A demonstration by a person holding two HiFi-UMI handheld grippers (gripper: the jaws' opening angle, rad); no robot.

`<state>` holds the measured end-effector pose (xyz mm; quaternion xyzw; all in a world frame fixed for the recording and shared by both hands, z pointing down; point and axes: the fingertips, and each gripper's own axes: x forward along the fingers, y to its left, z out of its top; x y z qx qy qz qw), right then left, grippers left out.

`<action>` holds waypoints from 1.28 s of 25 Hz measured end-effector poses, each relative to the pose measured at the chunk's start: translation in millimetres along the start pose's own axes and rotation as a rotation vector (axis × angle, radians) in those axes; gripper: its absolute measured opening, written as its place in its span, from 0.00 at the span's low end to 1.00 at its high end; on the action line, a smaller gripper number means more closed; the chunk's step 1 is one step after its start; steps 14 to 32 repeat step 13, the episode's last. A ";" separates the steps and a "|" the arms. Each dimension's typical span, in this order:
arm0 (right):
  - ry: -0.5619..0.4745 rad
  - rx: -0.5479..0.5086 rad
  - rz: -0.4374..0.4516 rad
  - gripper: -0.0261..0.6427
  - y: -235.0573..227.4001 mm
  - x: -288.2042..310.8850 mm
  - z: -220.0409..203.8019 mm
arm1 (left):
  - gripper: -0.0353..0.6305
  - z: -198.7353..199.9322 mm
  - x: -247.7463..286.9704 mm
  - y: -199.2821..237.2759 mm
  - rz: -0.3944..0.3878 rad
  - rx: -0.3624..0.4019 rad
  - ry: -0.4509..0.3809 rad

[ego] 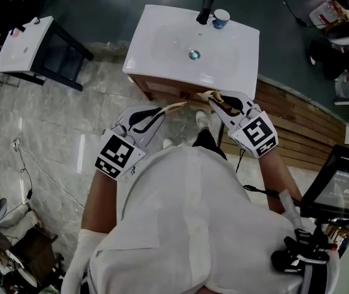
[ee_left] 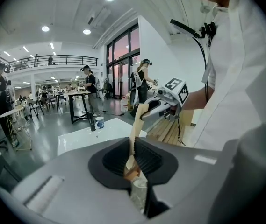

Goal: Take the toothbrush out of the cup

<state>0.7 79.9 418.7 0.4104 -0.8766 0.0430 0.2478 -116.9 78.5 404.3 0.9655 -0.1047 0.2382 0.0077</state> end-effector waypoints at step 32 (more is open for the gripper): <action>-0.002 0.002 -0.017 0.08 -5.7 -2.9 2.4 | 0.10 6.0 0.6 3.4 -0.013 0.010 -0.005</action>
